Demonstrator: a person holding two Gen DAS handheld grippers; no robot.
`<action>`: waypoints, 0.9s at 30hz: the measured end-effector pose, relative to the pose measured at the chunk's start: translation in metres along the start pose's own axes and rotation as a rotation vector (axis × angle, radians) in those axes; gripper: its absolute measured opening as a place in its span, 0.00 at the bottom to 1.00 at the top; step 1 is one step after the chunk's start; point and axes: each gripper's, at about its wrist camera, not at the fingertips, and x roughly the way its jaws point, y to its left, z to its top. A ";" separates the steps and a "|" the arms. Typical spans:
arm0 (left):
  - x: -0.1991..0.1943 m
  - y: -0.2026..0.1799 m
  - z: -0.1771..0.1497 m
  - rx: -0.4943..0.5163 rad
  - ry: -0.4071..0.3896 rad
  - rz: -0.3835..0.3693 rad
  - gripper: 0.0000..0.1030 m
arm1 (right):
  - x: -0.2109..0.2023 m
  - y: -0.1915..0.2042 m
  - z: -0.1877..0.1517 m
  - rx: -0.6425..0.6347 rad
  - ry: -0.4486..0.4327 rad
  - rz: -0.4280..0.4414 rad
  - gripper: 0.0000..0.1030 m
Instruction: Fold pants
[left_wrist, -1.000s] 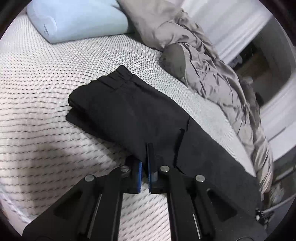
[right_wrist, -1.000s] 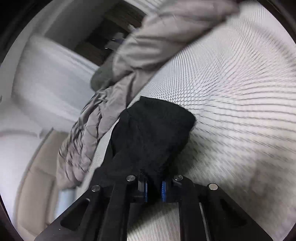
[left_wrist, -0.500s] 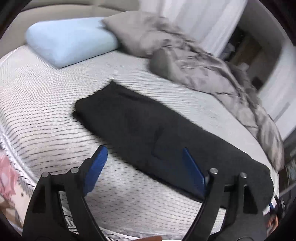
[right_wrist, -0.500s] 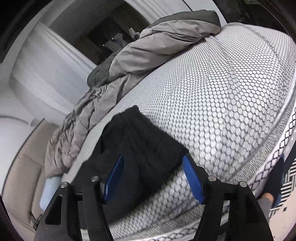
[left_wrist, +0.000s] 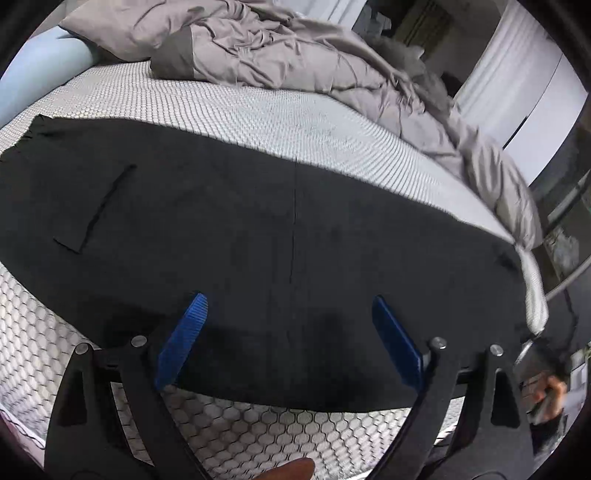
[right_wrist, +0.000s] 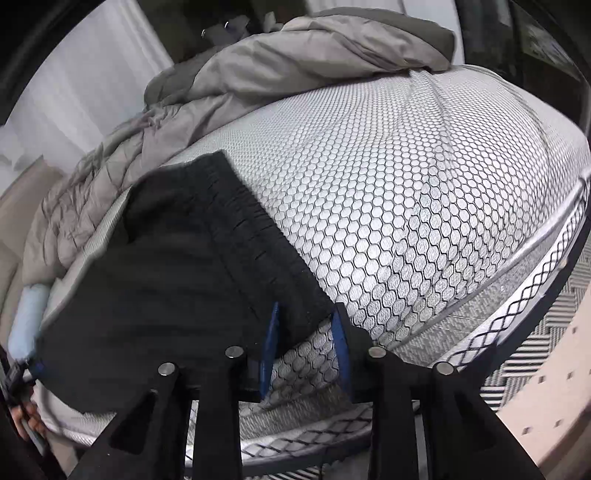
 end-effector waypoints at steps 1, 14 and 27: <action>0.001 -0.004 -0.004 0.022 -0.018 0.012 0.87 | -0.009 0.003 0.005 -0.014 -0.019 0.012 0.37; 0.023 -0.010 -0.003 0.145 0.016 0.088 0.88 | 0.050 0.065 0.127 -0.252 0.009 0.165 0.70; 0.028 -0.007 0.001 0.147 0.028 0.101 0.88 | 0.120 0.104 0.149 -0.359 0.038 -0.064 0.52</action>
